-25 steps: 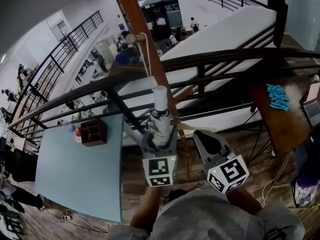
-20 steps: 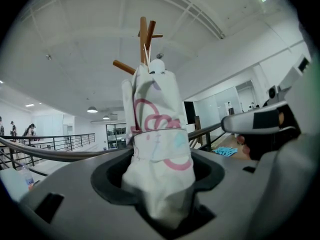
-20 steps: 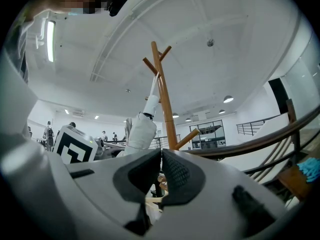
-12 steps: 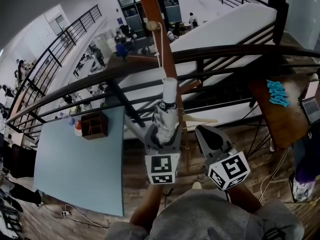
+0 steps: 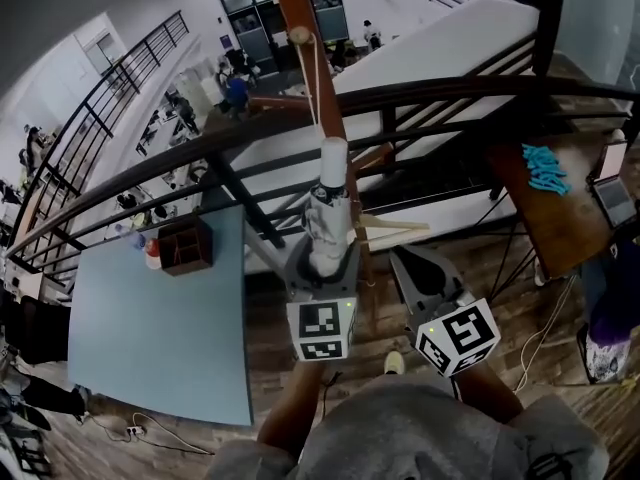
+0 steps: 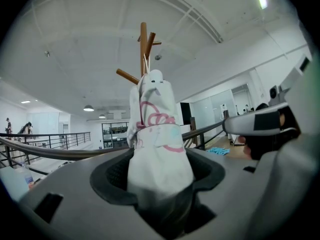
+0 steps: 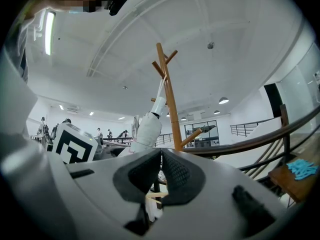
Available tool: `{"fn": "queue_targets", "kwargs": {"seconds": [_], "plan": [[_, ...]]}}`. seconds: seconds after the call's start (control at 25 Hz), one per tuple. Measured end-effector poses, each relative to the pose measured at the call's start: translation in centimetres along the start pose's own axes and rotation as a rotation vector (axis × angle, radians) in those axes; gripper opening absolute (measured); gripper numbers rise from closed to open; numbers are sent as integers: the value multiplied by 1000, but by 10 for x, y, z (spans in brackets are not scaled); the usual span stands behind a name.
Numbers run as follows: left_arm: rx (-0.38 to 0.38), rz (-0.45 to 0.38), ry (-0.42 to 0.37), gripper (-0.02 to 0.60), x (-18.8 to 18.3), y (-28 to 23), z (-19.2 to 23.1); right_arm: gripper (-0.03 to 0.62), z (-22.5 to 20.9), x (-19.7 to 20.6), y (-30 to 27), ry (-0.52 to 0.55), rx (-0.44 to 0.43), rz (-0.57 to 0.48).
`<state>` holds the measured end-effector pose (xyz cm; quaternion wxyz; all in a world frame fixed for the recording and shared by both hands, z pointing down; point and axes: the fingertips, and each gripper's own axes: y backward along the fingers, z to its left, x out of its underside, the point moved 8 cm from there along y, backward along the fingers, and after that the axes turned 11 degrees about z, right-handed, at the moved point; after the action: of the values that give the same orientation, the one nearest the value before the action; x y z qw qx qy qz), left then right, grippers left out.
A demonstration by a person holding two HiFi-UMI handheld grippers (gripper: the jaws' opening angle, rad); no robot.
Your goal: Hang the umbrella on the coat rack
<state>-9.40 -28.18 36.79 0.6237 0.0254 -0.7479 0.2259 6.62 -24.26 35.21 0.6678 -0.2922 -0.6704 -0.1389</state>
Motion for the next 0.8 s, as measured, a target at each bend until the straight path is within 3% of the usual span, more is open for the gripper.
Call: {"fn": "queue_targets", "kwargs": {"seconds": [0.8], "plan": [[-31,42,24,290,22,41,7,26,37,7,19,15,-18,6]]}}
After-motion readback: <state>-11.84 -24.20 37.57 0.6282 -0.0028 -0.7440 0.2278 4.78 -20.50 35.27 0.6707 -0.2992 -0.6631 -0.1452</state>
